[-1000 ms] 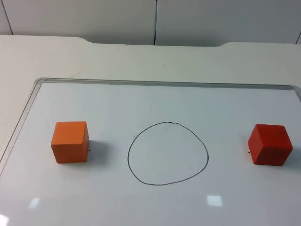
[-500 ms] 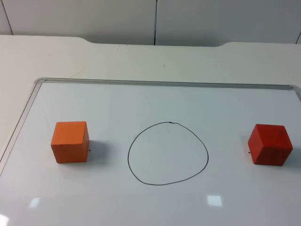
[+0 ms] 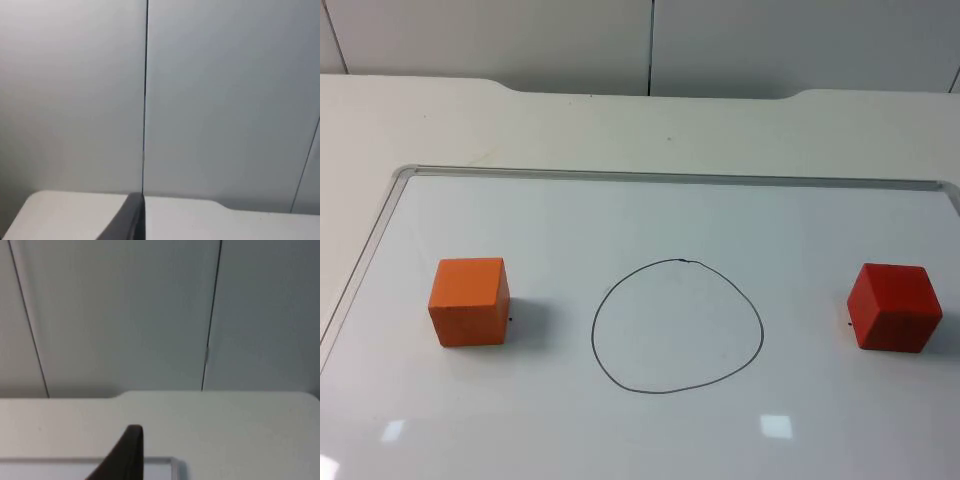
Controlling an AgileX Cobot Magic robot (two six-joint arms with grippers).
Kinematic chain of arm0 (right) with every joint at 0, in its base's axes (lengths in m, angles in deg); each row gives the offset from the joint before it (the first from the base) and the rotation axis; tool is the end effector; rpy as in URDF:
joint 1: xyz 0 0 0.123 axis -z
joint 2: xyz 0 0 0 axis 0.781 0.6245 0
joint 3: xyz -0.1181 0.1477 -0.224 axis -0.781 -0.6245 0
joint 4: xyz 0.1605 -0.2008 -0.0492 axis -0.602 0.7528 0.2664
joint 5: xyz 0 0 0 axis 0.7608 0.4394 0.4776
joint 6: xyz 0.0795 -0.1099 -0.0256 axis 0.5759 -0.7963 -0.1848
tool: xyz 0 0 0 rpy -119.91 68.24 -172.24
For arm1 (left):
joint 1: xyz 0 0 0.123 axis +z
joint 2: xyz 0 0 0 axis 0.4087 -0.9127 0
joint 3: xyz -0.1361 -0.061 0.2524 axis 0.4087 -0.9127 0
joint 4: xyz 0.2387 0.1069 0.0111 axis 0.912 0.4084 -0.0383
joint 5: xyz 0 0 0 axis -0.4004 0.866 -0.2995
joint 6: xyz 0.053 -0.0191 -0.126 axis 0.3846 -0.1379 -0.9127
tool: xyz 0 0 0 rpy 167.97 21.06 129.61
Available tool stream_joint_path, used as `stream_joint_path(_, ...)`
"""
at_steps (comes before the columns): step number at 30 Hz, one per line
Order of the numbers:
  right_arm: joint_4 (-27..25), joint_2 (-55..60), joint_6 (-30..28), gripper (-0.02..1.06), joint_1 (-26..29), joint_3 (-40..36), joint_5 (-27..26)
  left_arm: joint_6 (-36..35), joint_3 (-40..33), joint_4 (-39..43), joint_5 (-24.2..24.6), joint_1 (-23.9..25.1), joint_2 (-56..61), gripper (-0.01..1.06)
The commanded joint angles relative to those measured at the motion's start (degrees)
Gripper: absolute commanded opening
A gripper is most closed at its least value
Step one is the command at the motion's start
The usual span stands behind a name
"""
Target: Pick up one cube with the left hand and another cube with the right hand. First place the cube in the right hand at the target position, then stack the cube in the left hand on top.
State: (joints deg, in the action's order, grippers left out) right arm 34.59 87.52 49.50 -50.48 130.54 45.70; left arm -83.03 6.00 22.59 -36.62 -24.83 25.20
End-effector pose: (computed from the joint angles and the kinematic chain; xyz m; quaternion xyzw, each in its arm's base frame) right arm 0.1239 -0.0096 0.4117 0.0068 0.7799 -0.0393 0.6247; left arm 0.1129 0.0055 0.4206 -0.0330 0.7367 -0.0044 0.6754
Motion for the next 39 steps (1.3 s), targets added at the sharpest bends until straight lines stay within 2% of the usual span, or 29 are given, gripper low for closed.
stream_joint_path(1, 1.04, 4.66, 0.03, 1.06, -0.10, 3.62, -3.25, -0.12, 3.65, 0.21, -1.67, -0.41, -5.51, 1.05)
stream_joint_path(2, 1.29, 7.72, 0.03, 1.06, -0.10, 5.81, -5.52, 0.02, 5.72, 0.21, -1.67, -0.41, -8.59, 1.05)
stream_joint_path(3, 1.29, 7.72, 0.03, 1.06, -0.10, 5.81, -5.52, 0.02, 5.72, 0.21, -1.67, -0.41, -8.59, 1.05)
stream_joint_path(4, 1.29, 11.49, 0.03, 1.06, -0.10, 8.29, -9.32, 0.31, 9.14, 0.21, -1.67, -0.41, -13.78, 1.05)
stream_joint_path(6, 1.19, 16.40, -0.07, 1.06, -0.10, 11.39, -12.30, 2.26, 13.00, 0.21, -1.79, -0.41, -19.52, 1.05)
stream_joint_path(11, -0.77, 24.19, 0.40, 1.06, -0.10, 14.13, -12.75, 2.95, 18.04, 0.21, -3.73, -0.41, -29.97, 1.05)
stream_joint_path(17, -2.39, 32.29, 2.84, 1.06, -0.10, 14.13, -9.37, 1.38, 17.92, -1.20, -5.03, -0.41, -37.00, 1.05)
stream_joint_path(20, -3.73, 38.36, 3.09, 1.06, -0.10, 14.13, -4.21, 1.26, 17.92, -4.75, -4.65, -0.41, -41.61, 1.05)
stream_joint_path(23, -3.73, 41.83, 2.34, 1.06, -0.10, 14.13, -3.57, 1.26, 17.80, -5.15, -3.90, -0.41, -44.08, 1.05)
stream_joint_path(29, -3.81, 49.83, 1.90, 1.06, -0.10, 14.13, -3.34, 1.26, 13.17, -7.53, -2.47, -0.56, -47.87, 1.05)
stream_joint_path(33, -3.71, 53.46, 1.51, 1.06, -2.90, 14.13, -3.20, 1.12, 7.41, -7.57, -3.89, -2.59, -48.29, 1.05)
stream_joint_path(36, -2.54, 56.11, 2.08, 1.06, -8.11, 14.13, -2.68, -2.53, 0.76, -7.25, -5.59, -7.34, -48.29, 1.05)
stream_joint_path(37, -1.98, 56.85, 4.70, 1.06, -10.51, 13.99, -2.71, -3.72, -0.22, -6.89, -6.00, -9.00, -48.29, 1.05)
stream_joint_path(39, -1.98, 57.14, 5.86, 1.06, -11.88, 13.47, -3.37, -5.05, -1.13, -6.32, -6.14, -10.71, -48.29, 1.05)
